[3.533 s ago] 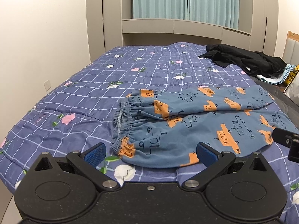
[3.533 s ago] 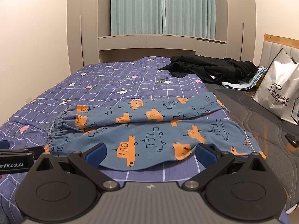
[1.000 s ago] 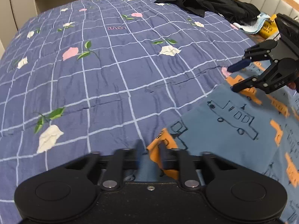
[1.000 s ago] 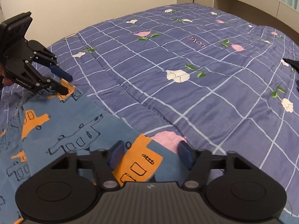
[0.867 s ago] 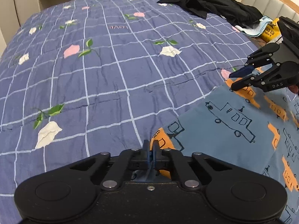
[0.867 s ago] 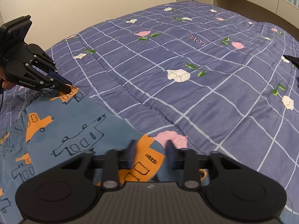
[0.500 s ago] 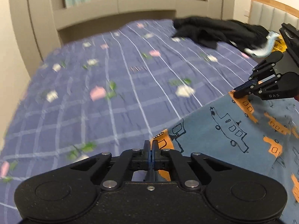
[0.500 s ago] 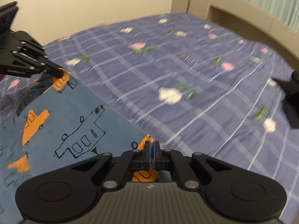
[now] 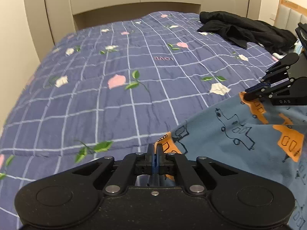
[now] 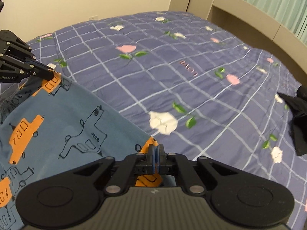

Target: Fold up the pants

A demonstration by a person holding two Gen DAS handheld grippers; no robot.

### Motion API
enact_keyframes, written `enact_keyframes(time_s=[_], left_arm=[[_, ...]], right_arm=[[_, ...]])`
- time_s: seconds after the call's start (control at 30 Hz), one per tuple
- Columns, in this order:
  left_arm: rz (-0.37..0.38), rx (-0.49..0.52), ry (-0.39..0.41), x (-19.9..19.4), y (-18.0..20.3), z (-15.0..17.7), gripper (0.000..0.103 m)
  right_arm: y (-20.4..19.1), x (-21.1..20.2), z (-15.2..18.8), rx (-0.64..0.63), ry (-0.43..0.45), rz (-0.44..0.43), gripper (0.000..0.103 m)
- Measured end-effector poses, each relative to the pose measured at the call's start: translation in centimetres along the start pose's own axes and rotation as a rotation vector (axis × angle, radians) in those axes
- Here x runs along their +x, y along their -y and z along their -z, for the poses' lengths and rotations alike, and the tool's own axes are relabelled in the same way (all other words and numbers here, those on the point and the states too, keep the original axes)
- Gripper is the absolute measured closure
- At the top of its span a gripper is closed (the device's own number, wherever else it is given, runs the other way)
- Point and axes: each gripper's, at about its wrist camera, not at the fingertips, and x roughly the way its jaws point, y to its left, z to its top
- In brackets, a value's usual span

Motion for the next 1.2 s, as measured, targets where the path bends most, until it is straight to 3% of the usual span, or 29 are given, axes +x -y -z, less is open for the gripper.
enact_keyframes(time_s=[0.07, 0.13, 0.23, 0.3, 0.37, 0.43, 0.53, 0.77, 0.93, 1.03, 1.2], left_arm=[[0.022, -0.012, -0.011, 0.1, -0.4, 0.1, 0.090], [0.024, -0.012, -0.020, 0.2, -0.5, 0.1, 0.086], [0.021, -0.015, -0.048, 0.8, -0.6, 0.3, 0.085], [0.027, -0.021, -0.057, 1.0, -0.5, 0.4, 0.099], [0.022, -0.013, -0.048, 0.7, -0.2, 0.4, 0.101], [0.006, 0.013, -0.023, 0.0, 0.5, 0.4, 0.102], [0.003, 0.045, 0.036, -1.7, 1.3, 0.5, 0.102], [0.024, 0.096, 0.208, -8.1, 3.1, 2.0, 0.102], [0.081, 0.125, 0.315, -13.3, 4.8, 4.6, 0.102], [0.119, 0.164, 0.350, -15.8, 6.1, 6.7, 0.102], [0.167, 0.234, 0.335, -18.6, 8.2, 10.7, 0.102]], right_arm=[[0.4, -0.3, 0.3, 0.023, 0.007, -0.024, 0.093], [1.1, -0.5, 0.4, 0.049, 0.009, -0.052, 0.074], [1.8, -0.4, 0.4, 0.073, 0.005, -0.064, 0.060], [2.1, 0.1, 0.5, 0.099, -0.013, -0.073, 0.059], [2.1, 0.6, 0.6, 0.108, -0.022, -0.070, 0.060], [2.1, 0.7, 0.8, 0.117, -0.017, -0.081, 0.091], [1.3, -0.3, 0.9, 0.099, 0.014, -0.056, 0.099], [-1.0, -6.9, 3.0, 0.111, 0.200, 0.060, 0.099], [-3.5, -13.2, 6.2, 0.116, 0.318, 0.135, 0.100], [-5.8, -16.8, 8.5, 0.096, 0.360, 0.170, 0.100], [-10.2, -21.7, 12.8, 0.077, 0.372, 0.191, 0.101]])
